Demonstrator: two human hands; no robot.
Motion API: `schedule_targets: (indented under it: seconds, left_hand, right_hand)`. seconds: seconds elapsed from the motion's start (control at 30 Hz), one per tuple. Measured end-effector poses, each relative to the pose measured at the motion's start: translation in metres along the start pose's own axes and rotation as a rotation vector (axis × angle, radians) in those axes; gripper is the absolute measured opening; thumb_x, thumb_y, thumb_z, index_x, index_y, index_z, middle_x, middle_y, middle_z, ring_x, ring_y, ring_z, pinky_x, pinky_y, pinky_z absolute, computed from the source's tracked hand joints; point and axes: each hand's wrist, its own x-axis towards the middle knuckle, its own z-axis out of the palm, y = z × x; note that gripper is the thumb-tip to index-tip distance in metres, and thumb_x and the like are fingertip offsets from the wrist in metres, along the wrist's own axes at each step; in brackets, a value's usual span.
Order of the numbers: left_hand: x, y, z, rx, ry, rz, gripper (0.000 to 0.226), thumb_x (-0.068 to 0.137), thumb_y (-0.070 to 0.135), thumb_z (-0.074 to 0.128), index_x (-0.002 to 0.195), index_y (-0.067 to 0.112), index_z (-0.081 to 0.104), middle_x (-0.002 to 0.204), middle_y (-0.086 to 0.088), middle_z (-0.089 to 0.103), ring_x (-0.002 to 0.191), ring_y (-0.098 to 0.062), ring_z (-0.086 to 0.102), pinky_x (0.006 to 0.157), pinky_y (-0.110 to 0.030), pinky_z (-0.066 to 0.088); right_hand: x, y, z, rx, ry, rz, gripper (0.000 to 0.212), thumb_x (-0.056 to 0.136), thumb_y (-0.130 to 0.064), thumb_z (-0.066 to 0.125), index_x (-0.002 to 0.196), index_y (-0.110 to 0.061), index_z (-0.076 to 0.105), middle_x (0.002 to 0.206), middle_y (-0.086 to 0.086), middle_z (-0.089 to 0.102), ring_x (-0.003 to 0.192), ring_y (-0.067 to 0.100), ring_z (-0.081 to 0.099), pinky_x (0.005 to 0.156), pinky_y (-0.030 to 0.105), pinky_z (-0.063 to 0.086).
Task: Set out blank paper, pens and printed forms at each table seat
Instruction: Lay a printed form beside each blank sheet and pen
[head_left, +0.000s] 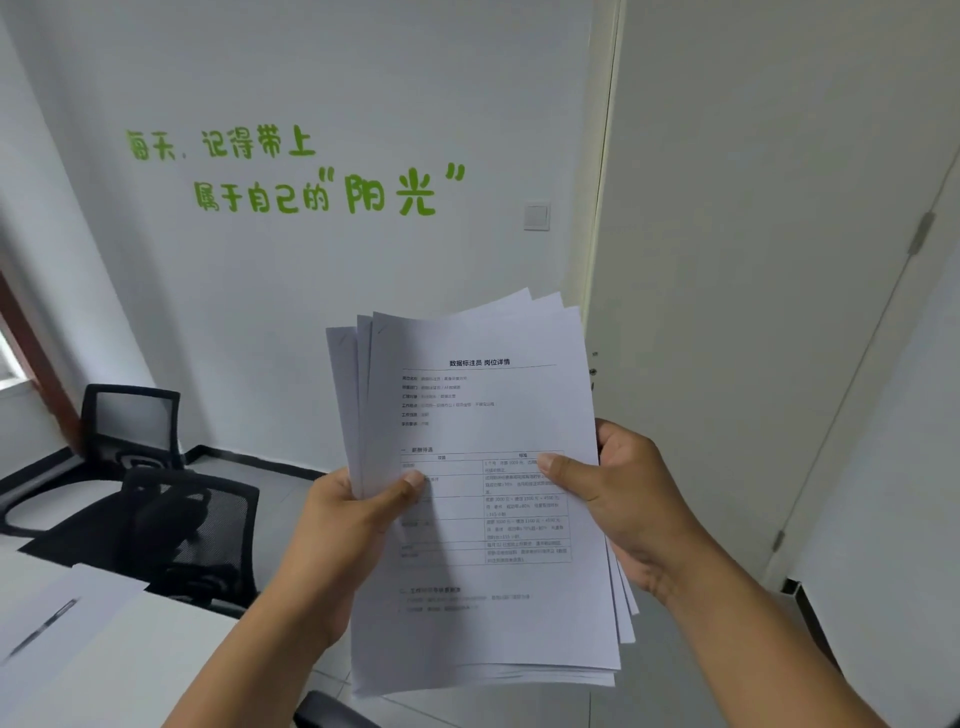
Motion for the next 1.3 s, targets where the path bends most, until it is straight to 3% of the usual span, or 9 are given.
schedule_targets:
  seconds: [0.17, 0.57, 0.83, 1.03, 1.17, 1.3]
  left_hand:
    - [0.010, -0.007, -0.042, -0.005, 0.057, -0.027, 0.012, 0.102, 0.017, 0.075, 0.108, 0.011, 0.083, 0.103, -0.008, 0.086, 0.094, -0.034, 0.082, 0.096, -0.059, 0.063]
    - [0.039, -0.022, -0.211, -0.026, 0.177, -0.061, 0.010, 0.103, 0.020, 0.075, 0.108, 0.015, 0.082, 0.100, 0.000, 0.086, 0.085, -0.021, 0.083, 0.073, -0.037, 0.059]
    - [0.033, -0.057, -0.324, -0.050, 0.365, -0.127, 0.012, 0.104, 0.023, 0.075, 0.114, 0.018, 0.080, 0.102, 0.003, 0.086, 0.093, -0.023, 0.084, 0.083, -0.040, 0.064]
    - [0.030, -0.088, -0.353, -0.069, 0.508, -0.179, 0.013, 0.102, 0.025, 0.077, 0.113, 0.019, 0.081, 0.103, 0.002, 0.086, 0.096, -0.025, 0.083, 0.095, -0.050, 0.065]
    - [0.017, -0.122, -0.359, -0.124, 0.662, -0.211, 0.014, 0.100, 0.020, 0.080, 0.113, 0.016, 0.082, 0.104, -0.002, 0.086, 0.096, -0.027, 0.084, 0.095, -0.051, 0.066]
    - [-0.006, -0.160, -0.362, -0.167, 0.783, -0.261, 0.020, 0.097, 0.020, 0.083, 0.116, 0.013, 0.081, 0.107, -0.005, 0.086, 0.099, -0.028, 0.084, 0.096, -0.053, 0.066]
  right_hand:
    - [0.013, 0.002, 0.046, -0.020, -0.053, 0.018, 0.022, 0.099, -0.004, 0.077, 0.119, -0.013, 0.077, 0.111, 0.004, 0.084, 0.105, 0.029, 0.081, 0.099, 0.055, 0.063]
    - [0.030, 0.021, 0.228, -0.045, -0.148, 0.098, 0.019, 0.099, 0.000, 0.074, 0.116, -0.009, 0.077, 0.108, 0.009, 0.085, 0.099, 0.034, 0.082, 0.094, 0.060, 0.064]
    - [0.041, 0.060, 0.353, -0.088, -0.332, 0.161, 0.019, 0.099, -0.001, 0.074, 0.117, -0.008, 0.077, 0.107, 0.008, 0.085, 0.097, 0.034, 0.083, 0.094, 0.059, 0.065]
    - [0.063, 0.093, 0.398, -0.120, -0.487, 0.197, 0.019, 0.100, 0.000, 0.072, 0.116, -0.009, 0.078, 0.106, 0.008, 0.085, 0.094, 0.033, 0.083, 0.089, 0.052, 0.066]
    - [0.082, 0.132, 0.428, -0.157, -0.658, 0.251, 0.020, 0.101, 0.001, 0.071, 0.116, -0.011, 0.077, 0.103, 0.006, 0.085, 0.090, 0.030, 0.084, 0.079, 0.043, 0.066]
    - [0.085, 0.178, 0.454, -0.219, -0.800, 0.313, 0.021, 0.103, -0.001, 0.069, 0.121, -0.010, 0.075, 0.106, 0.007, 0.085, 0.094, 0.031, 0.083, 0.088, 0.048, 0.066]
